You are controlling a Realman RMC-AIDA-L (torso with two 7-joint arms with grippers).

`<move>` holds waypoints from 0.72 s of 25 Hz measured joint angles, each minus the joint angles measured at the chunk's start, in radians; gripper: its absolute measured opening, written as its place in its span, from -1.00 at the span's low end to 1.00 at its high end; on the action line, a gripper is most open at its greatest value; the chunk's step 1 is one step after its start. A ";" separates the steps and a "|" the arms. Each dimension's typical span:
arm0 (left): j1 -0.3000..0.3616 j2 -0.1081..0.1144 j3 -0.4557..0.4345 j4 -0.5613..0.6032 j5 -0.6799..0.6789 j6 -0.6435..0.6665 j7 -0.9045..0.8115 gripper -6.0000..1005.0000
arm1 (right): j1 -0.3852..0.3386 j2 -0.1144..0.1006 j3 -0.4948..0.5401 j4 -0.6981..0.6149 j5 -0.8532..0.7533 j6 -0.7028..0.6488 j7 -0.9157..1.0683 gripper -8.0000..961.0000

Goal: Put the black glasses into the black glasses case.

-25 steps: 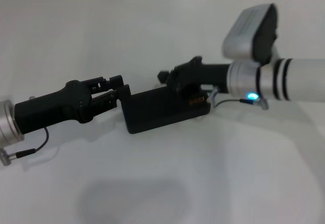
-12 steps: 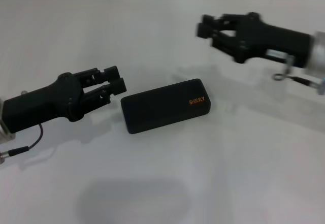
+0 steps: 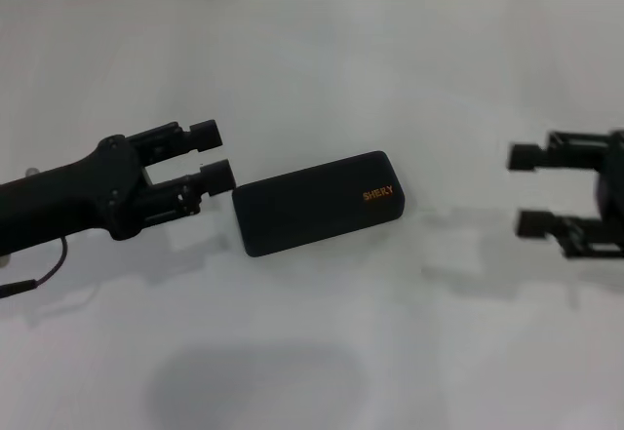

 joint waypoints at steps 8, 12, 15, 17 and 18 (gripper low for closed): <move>-0.021 0.005 0.004 0.001 0.044 0.012 0.101 0.57 | -0.050 0.034 0.243 -0.008 -0.221 -0.092 -0.012 0.68; -0.022 -0.001 0.005 0.001 0.045 0.027 0.131 0.74 | -0.056 0.040 0.254 -0.009 -0.225 -0.093 -0.013 0.76; -0.019 -0.004 0.005 0.001 0.045 0.029 0.137 0.73 | -0.054 0.045 0.254 -0.009 -0.226 -0.097 -0.013 0.82; -0.015 -0.005 0.005 0.001 0.045 0.029 0.138 0.73 | -0.052 0.047 0.254 -0.009 -0.226 -0.100 -0.013 0.85; -0.014 -0.005 0.005 0.000 0.045 0.030 0.138 0.73 | -0.052 0.049 0.254 -0.009 -0.226 -0.100 -0.013 0.85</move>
